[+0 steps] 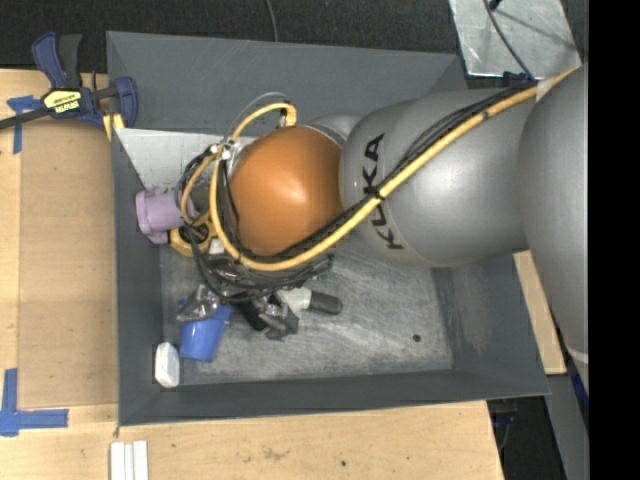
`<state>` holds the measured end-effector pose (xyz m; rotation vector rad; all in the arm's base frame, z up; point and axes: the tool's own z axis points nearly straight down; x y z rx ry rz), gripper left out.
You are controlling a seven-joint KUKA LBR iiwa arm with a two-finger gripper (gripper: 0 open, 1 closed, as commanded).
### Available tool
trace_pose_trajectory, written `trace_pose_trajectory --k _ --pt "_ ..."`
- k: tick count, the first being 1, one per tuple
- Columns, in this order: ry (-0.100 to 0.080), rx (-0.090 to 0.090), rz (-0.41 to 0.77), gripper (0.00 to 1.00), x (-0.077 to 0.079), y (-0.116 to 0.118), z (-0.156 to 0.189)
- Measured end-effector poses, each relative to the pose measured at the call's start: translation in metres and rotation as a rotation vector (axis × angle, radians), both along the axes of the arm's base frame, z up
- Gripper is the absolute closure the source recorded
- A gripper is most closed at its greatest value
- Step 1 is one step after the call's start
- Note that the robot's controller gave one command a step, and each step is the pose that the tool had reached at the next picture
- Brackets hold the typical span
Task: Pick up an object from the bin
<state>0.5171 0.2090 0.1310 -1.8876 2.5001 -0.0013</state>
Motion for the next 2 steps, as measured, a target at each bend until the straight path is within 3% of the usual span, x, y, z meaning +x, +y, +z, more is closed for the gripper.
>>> trace_pose_trajectory --k 1,2 --pt "0.001 0.004 0.146 1.0 -0.0241 0.0129 -0.0585" --pt "0.001 0.004 0.145 1.0 -0.0241 0.0128 -0.0584"
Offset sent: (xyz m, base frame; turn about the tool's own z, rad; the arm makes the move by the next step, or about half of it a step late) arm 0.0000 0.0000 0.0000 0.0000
